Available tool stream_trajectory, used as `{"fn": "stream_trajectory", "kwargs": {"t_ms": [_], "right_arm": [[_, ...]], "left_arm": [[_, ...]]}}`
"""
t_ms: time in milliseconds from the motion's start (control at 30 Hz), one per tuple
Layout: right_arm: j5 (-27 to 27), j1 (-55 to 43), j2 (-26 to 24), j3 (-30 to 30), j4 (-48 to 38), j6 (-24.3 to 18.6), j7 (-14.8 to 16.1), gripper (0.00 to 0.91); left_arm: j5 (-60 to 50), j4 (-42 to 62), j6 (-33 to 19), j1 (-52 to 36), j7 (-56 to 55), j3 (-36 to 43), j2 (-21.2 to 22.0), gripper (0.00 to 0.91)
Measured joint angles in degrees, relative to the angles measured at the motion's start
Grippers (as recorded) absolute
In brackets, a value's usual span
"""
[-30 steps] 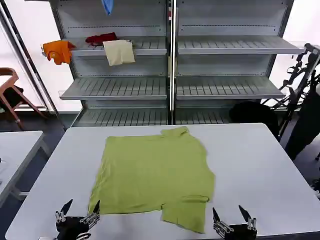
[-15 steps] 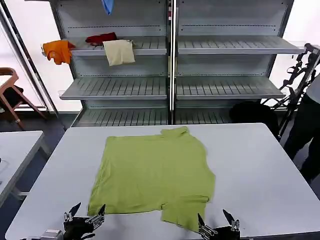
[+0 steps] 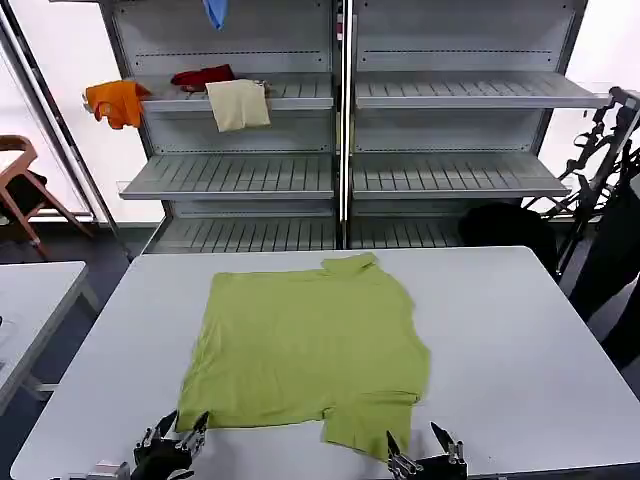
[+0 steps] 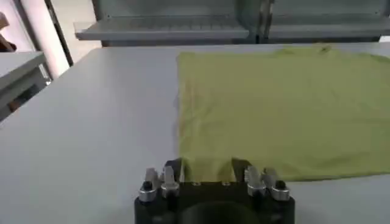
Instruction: Fold and organize the clothes.
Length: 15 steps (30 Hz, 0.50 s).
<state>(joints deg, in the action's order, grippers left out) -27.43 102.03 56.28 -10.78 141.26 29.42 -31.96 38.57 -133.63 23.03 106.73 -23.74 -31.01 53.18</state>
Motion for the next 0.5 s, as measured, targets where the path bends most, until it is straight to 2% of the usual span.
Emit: {"fn": "stream_trajectory", "kwargs": {"t_ms": [100,133,167,233,333,500], "right_arm": [[0.0,-0.3,0.1,0.5,-0.5,0.0,0.1,0.423],[0.0,-0.4,0.2,0.6,-0.6,0.0,0.3,0.383],[0.0,-0.4,0.2,0.7,-0.7,0.0,0.4,0.212],[0.0,-0.6,0.2,0.9,-1.0,-0.1,0.6,0.101],[0.0,-0.6,0.1,0.9,-1.3,-0.2,0.9,0.01],[0.0,-0.4,0.1,0.8,-1.9,-0.8,1.7,0.0]], "left_arm": [[-0.2,0.3,-0.5,0.2,0.2,0.2,0.1,0.212],[-0.2,0.5,-0.6,0.2,0.2,0.2,0.1,0.111],[-0.2,0.6,-0.7,0.2,0.3,0.2,0.1,0.05],[-0.2,0.7,-0.9,0.2,0.5,0.2,0.1,0.02],[-0.4,0.8,-1.2,0.3,0.7,0.3,0.1,0.02],[-0.8,0.9,-1.6,0.5,1.0,0.4,0.0,0.02]]}}
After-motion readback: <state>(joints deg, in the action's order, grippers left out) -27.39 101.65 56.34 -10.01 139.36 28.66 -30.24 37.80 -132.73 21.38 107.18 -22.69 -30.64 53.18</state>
